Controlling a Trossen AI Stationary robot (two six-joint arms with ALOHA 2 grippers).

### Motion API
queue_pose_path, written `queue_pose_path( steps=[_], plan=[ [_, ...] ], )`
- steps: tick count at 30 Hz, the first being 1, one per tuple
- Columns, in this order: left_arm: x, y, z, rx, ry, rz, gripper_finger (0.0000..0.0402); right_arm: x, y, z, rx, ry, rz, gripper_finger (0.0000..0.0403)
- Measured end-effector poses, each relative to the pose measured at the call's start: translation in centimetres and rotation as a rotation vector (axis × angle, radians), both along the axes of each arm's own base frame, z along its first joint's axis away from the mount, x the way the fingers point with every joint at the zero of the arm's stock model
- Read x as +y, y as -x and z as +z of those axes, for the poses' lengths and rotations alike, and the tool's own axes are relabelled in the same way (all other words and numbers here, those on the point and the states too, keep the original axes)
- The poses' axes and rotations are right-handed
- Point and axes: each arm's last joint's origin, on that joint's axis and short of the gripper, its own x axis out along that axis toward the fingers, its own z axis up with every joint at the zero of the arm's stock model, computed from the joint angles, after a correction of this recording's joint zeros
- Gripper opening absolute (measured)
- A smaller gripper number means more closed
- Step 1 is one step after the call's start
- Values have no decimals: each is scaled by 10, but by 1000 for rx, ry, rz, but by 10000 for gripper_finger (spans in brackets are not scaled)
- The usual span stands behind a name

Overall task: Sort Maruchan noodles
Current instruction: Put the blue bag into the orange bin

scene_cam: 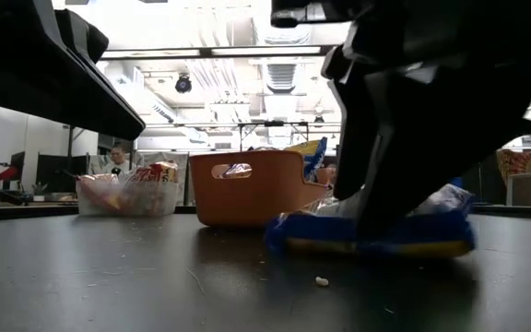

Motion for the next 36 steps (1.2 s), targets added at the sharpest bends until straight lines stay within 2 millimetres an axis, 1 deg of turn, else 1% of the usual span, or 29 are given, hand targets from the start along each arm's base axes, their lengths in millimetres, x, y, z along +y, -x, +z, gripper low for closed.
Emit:
queue_pose_path(
  steps=[3, 6, 9, 12, 15, 16, 19, 22, 24, 26, 29, 33, 36],
  plan=[
    [0, 0, 0, -7, 4, 1, 0, -3, -2, -3, -11, -3, -7, 220],
    [0, -1, 1, -26, -2, 13, 0, -4, -3, -4, -12, -1, -11, 188],
    [0, -1, 1, -29, -5, 15, 0, -5, -3, -4, -10, 1, -13, 142],
    [0, -1, 1, -31, -3, 16, 0, -5, -3, -3, -12, 1, -13, 88],
    [0, -2, 4, -79, -22, 45, 0, -4, -3, -3, -9, -7, -4, 29],
    [0, -3, 5, -106, -36, 63, 0, -5, -2, -2, -7, -7, 2, 19],
    [4, -6, 8, -188, -92, 139, 0, -5, -2, 1, -6, -12, 16, 12],
    [7, -10, 9, -194, -118, 154, 5, -4, -2, 9, -27, -19, 52, 9],
    [8, -12, 10, -207, -99, 160, 16, -1, -3, 17, -75, -39, 84, 9],
    [7, -15, 11, -212, -75, 146, 34, 2, -4, 27, -131, -63, 114, 8],
    [2, -18, 15, -207, -63, 72, 68, 3, -4, 37, -202, -90, 156, 8],
    [-5, -22, 19, -169, -59, -94, 122, 0, -1, 43, -260, -107, 187, 8],
    [-3, -25, 17, -151, -77, -127, 162, -5, 3, 47, -294, -123, 185, 8]
  ],
)
